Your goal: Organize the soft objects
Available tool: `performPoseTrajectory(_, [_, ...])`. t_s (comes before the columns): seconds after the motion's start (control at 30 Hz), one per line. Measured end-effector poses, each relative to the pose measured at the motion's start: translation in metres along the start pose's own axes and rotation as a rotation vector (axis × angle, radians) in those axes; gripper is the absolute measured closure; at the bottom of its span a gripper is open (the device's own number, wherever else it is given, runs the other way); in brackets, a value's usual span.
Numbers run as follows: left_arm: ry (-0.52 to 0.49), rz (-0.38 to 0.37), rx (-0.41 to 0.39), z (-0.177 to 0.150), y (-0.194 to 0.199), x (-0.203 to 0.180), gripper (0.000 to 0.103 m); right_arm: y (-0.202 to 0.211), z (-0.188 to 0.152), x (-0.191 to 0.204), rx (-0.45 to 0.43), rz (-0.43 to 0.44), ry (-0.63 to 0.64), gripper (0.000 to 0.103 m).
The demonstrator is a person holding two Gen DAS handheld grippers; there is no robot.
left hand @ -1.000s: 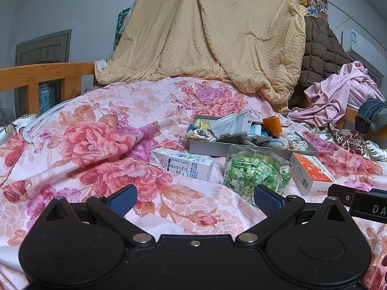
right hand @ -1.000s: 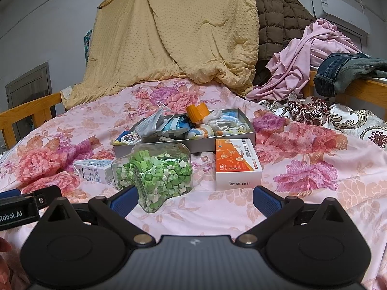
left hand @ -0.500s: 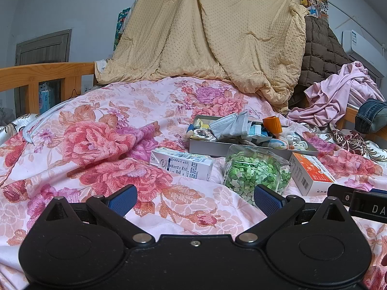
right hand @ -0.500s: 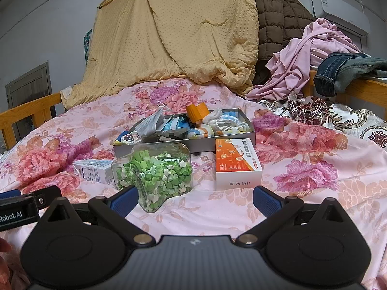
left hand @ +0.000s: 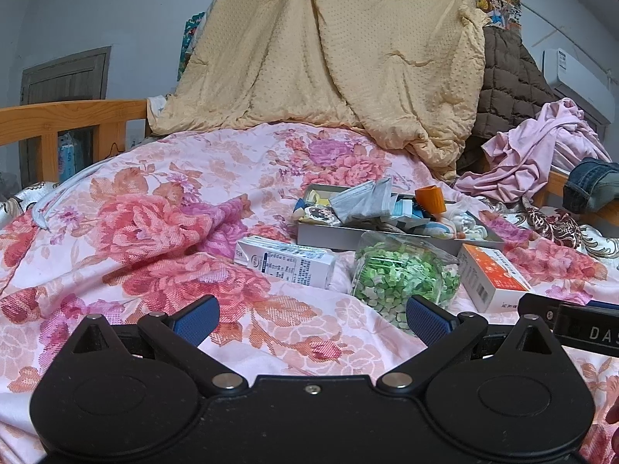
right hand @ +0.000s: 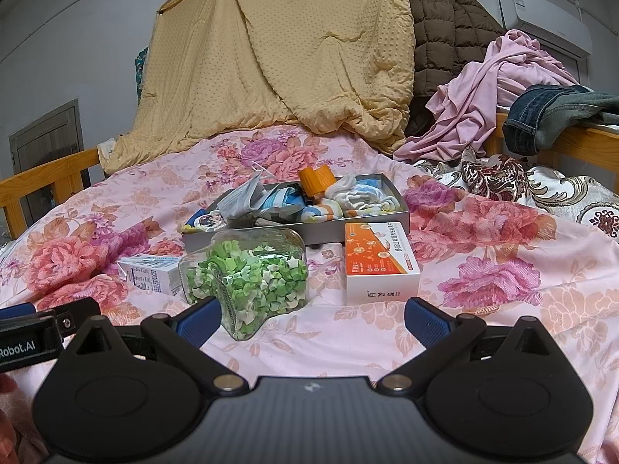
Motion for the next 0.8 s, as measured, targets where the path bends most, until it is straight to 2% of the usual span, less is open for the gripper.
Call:
performPoseTrajectory(0.4, [-0.016, 0.041, 0.009, 0.0005, 0.0002, 0.0012, 0.001, 0.0, 0.0, 0.0004, 0.0, 0.0, -0.001, 0.0])
performPoseTrajectory(0.8, [-0.014, 0.036, 0.011, 0.0007, -0.0003, 0.002, 0.001, -0.0003, -0.0003, 0.0008, 0.004, 0.001, 0.001, 0.0])
Point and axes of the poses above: each gripper's, at about its wrist camera, not at the fingertips, and y roughly against the way its jaws point, x to its left, z to its top, the point moved 7 cm from there along -y, roughly the way its jaws point, and after that the axes turned 5 degrees about z, right-handed, at the moved point
